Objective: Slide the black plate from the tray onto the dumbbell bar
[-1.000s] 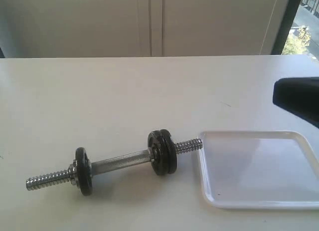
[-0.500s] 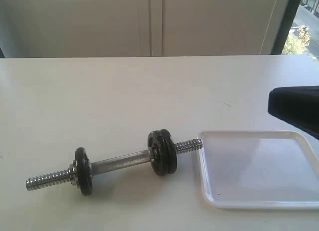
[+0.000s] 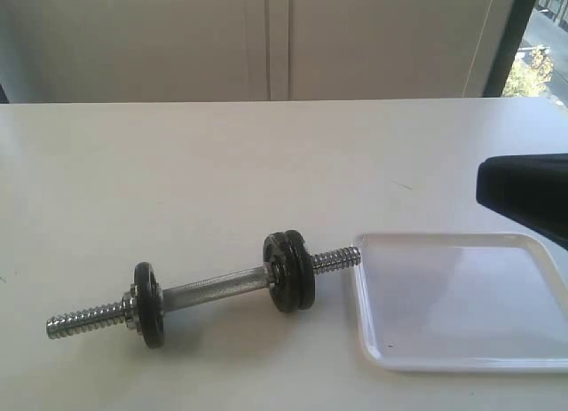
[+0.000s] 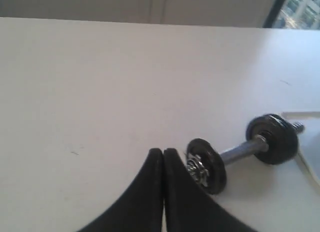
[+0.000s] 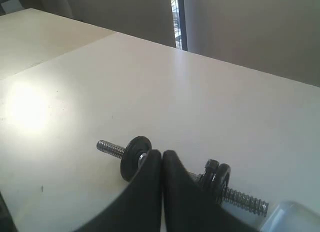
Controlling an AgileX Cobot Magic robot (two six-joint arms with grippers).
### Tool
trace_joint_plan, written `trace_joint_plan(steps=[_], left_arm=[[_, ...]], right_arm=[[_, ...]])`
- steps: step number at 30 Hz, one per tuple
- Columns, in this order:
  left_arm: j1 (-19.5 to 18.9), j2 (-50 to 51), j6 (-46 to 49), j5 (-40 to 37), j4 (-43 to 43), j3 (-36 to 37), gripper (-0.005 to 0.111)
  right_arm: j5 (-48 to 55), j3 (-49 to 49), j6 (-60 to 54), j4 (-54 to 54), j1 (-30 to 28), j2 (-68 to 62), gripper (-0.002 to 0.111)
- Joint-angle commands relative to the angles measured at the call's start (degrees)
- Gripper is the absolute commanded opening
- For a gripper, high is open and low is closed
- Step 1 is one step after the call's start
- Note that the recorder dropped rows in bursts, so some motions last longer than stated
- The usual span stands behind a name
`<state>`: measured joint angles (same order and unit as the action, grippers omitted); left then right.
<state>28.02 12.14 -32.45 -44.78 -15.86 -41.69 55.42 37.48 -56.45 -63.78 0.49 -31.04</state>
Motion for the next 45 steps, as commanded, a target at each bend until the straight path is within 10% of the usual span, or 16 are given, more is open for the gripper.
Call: trace_joint_plan(steps=[1,7,45], left_arm=[[-12.2,-1.7,-0.4,0.1,0.2,0.3,0.000],[-19.9,-7.8,-0.4,0.1,0.1,0.3,0.000],[-20.0,-12.1,4.2,1.2,8.6,15.9,0.000]], right_arm=[[0.1,-0.3,0.3,0.0,0.1,0.1,0.000],[0.0,-0.3,0.3,0.0,0.1,0.1,0.000],[0.0,-0.3,0.3,0.3,0.1,0.1,0.000]])
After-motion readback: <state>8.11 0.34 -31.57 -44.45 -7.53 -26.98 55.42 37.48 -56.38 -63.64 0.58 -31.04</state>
